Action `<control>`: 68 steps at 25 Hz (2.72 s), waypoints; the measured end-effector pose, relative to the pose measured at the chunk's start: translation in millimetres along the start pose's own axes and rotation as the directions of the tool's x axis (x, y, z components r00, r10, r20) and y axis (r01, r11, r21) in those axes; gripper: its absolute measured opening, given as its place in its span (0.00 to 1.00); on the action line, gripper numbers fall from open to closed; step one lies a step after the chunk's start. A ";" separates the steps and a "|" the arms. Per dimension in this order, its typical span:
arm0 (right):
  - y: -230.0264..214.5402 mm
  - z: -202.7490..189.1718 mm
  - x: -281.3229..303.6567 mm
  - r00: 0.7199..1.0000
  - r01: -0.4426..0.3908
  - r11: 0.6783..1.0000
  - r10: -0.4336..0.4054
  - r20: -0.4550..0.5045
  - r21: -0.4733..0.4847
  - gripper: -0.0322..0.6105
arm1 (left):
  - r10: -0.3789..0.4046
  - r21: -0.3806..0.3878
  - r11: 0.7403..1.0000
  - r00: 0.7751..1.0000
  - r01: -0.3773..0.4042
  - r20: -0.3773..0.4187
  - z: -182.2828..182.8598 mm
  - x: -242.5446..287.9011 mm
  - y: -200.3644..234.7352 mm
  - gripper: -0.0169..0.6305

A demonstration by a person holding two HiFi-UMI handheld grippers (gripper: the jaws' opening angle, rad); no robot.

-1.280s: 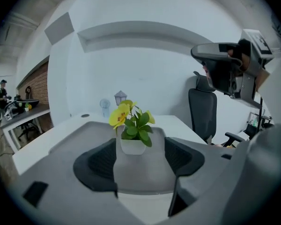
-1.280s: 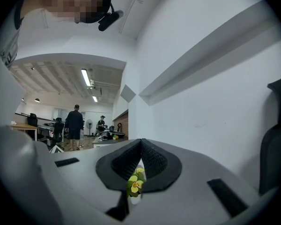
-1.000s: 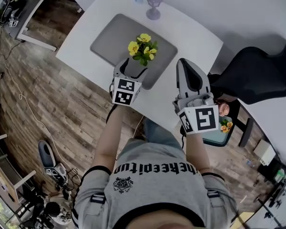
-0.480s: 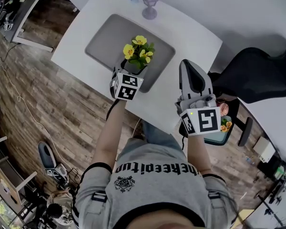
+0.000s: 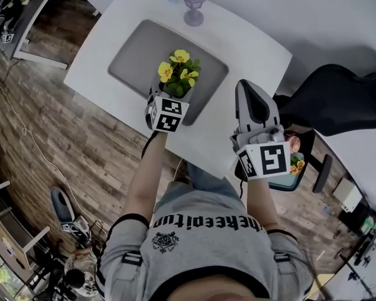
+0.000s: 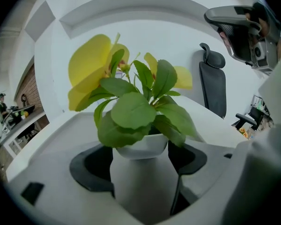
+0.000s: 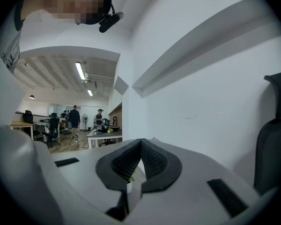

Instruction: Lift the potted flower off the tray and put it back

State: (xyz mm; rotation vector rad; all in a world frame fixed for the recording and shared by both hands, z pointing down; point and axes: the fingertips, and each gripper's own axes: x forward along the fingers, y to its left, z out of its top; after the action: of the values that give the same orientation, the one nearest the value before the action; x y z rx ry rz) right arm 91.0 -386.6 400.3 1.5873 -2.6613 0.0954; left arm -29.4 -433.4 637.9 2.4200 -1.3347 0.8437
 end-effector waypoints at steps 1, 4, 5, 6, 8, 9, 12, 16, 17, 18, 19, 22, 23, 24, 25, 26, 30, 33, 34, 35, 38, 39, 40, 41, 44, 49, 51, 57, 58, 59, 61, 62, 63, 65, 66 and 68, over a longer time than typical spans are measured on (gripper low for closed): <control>-0.6 -0.5 -0.1 1.000 0.000 1.000 0.000 -0.001 0.000 0.05 | 0.003 0.003 1.000 1.000 -0.003 -0.002 -0.7 -0.1 0.0 0.57; -2.5 -1.3 -0.2 1.000 0.001 1.000 -0.001 -0.003 0.000 0.05 | 0.018 0.000 1.000 1.000 -0.018 0.000 -2.5 -1.4 2.2 0.54; -2.8 -1.6 0.0 1.000 0.001 1.000 -0.001 -0.003 -0.001 0.05 | 0.019 -0.005 1.000 1.000 -0.019 0.002 -2.7 -1.3 2.7 0.54; -2.8 -2.1 0.3 1.000 -0.001 1.000 0.001 -0.004 -0.001 0.05 | 0.018 -0.008 1.000 1.000 -0.018 0.004 -3.0 -1.0 3.0 0.54; -2.5 -3.2 0.6 1.000 -0.005 1.000 0.005 -0.006 -0.003 0.05 | 0.018 -0.015 1.000 1.000 -0.018 0.011 -3.0 -1.1 3.4 0.53; -2.3 -3.4 0.5 1.000 -0.006 1.000 0.006 -0.007 -0.004 0.05 | 0.019 -0.017 1.000 1.000 -0.019 0.019 -2.5 -1.9 3.6 0.53; -0.6 -2.9 0.6 1.000 -0.010 1.000 0.009 -0.007 -0.006 0.05 | 0.022 -0.020 1.000 0.998 -0.021 0.053 0.9 -5.6 4.1 0.53; 3.3 -0.8 0.5 1.000 -0.019 1.000 0.019 -0.004 -0.010 0.05 | 0.024 -0.027 0.999 0.995 -0.022 0.093 4.2 -10.3 4.4 0.53; 4.1 -0.1 0.1 1.000 -0.021 1.000 0.021 -0.002 -0.011 0.05 | 0.028 -0.029 0.999 0.994 -0.025 0.101 4.7 -11.7 4.5 0.53; 4.7 0.5 -0.3 1.000 -0.023 1.000 0.023 0.000 -0.012 0.05 | 0.030 -0.031 0.999 0.994 -0.027 0.106 4.8 -13.0 4.6 0.53; 5.3 0.9 -0.7 1.000 -0.025 1.000 0.025 0.002 -0.012 0.05 | 0.033 -0.035 0.999 0.993 -0.029 0.109 4.8 -14.5 4.7 0.53; 7.6 2.1 -1.5 0.999 -0.032 0.999 0.032 0.009 -0.013 0.05 | 0.049 -0.055 0.998 0.993 -0.043 0.109 10.6 -24.6 7.3 0.53; 8.7 2.7 -1.8 0.999 -0.036 0.999 0.036 0.011 -0.013 0.05 | 0.054 -0.062 0.997 0.993 -0.047 0.109 13.6 -29.0 8.1 0.53; 9.9 3.5 -2.1 0.999 -0.039 0.999 0.039 0.013 -0.013 0.05 | 0.056 -0.069 0.996 0.992 -0.049 0.112 16.2 -32.7 8.4 0.53; 11.3 4.5 -2.4 0.999 -0.043 0.999 0.043 0.016 -0.012 0.05 | 0.057 -0.077 0.996 0.992 -0.048 0.116 18.3 -36.2 8.5 0.53; 12.9 5.9 -2.8 0.999 -0.048 0.999 0.048 0.019 -0.010 0.05 | 0.058 -0.086 0.995 0.991 -0.048 0.119 20.3 -40.0 8.7 0.53; 23.3 13.1 -3.8 0.997 -0.071 0.997 0.071 0.037 -0.012 0.05 | 0.072 -0.106 0.993 0.988 -0.058 0.138 29.1 -60.1 11.4 0.53; 33.4 19.3 -5.0 0.995 -0.089 0.996 0.090 0.053 -0.015 0.05 | 0.077 -0.105 0.992 0.986 -0.062 0.145 33.7 -76.7 13.5 0.53; 36.7 21.4 -5.8 0.994 -0.095 0.995 0.096 0.059 -0.015 0.05 | 0.075 -0.109 0.992 0.986 -0.059 0.147 34.6 -82.1 13.4 0.53; 39.7 23.4 -6.8 0.993 -0.101 0.995 0.101 0.064 -0.016 0.05 | 0.072 -0.113 0.992 0.986 -0.055 0.150 35.7 -87.7 12.9 0.53; 49.6 30.6 -10.5 0.991 -0.110 0.994 0.111 0.075 -0.019 0.05 | 0.070 -0.102 0.993 0.983 -0.053 0.170 42.6 -109.0 10.6 0.53; 53.2 33.5 -11.6 0.990 -0.112 0.994 0.113 0.079 -0.020 0.05 | 0.071 -0.092 0.994 0.982 -0.055 0.176 45.5 -117.3 10.1 0.53; 56.0 36.3 -12.7 0.990 -0.113 0.993 0.114 0.083 -0.023 0.05 | 0.073 -0.083 0.995 0.981 -0.058 0.181 48.4 -125.1 9.7 0.53; 57.6 38.7 -13.8 0.990 -0.112 0.993 0.114 0.087 -0.026 0.05 | 0.075 -0.076 0.995 0.979 -0.062 0.187 51.5 -131.9 9.1 0.53; 60.9 45.4 -17.3 0.989 -0.105 0.994 0.109 0.097 -0.040 0.05 | 0.081 -0.073 0.995 0.973 -0.067 0.216 62.4 -150.6 7.4 0.53; 70.2 54.2 -26.0 0.989 -0.094 0.994 0.099 0.107 -0.056 0.05 | 0.073 -0.089 0.995 0.963 -0.052 0.258 73.1 -179.1 3.3 0.53; 74.8 57.3 -30.0 0.990 -0.088 0.995 0.094 0.109 -0.056 0.05 | 0.073 -0.092 0.995 0.960 -0.050 0.271 76.6 -190.2 2.3 0.53; 91.0 67.4 -43.0 0.988 -0.080 0.994 0.088 0.129 -0.071 0.05 | 0.079 -0.099 0.994 0.947 -0.051 0.312 84.1 -224.4 3.2 0.53; 93.2 68.6 -45.3 0.988 -0.077 0.994 0.086 0.131 -0.073 0.05 | 0.079 -0.101 0.994 0.944 -0.049 0.321 85.7 -229.9 3.5 0.53; 95.2 69.6 -47.6 0.988 -0.075 0.994 0.084 0.133 -0.075 0.05 | 0.080 -0.103 0.994 0.941 -0.048 0.330 87.3 -235.3 3.6 0.53; 99.3 71.8 -52.4 0.987 -0.071 0.994 0.081 0.137 -0.081 0.05 | 0.080 -0.102 0.994 0.934 -0.048 0.347 90.7 -245.8 3.7 0.53; 101.2 73.0 -54.9 0.987 -0.069 0.994 0.080 0.139 -0.084 0.05 | 0.081 -0.100 0.994 0.932 -0.048 0.353 92.2 -250.8 3.6 0.53; 102.9 74.3 -57.5 0.987 -0.067 0.994 0.078 0.142 -0.086 0.05 | 0.082 -0.097 0.994 0.930 -0.050 0.359 93.6 -255.7 3.4 0.53; 105.7 76.2 -62.8 0.986 -0.061 0.994 0.074 0.146 -0.088 0.05 | 0.082 -0.095 0.994 0.925 -0.051 0.370 95.8 -265.1 2.8 0.53; 107.0 77.0 -65.6 0.986 -0.059 0.994 0.071 0.149 -0.088 0.05 | 0.082 -0.094 0.994 0.923 -0.050 0.376 96.7 -269.9 2.3 0.53; 109.6 78.0 -71.7 0.986 -0.052 0.995 0.066 0.154 -0.088 0.05 | 0.079 -0.092 0.995 0.919 -0.047 0.387 98.3 -279.3 0.6 0.53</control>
State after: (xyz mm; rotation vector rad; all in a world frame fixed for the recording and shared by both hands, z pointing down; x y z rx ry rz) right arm 28.3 -277.5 314.2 1.5522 -2.7881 -0.1437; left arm -109.0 -288.0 392.5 2.5821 -1.5534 0.3149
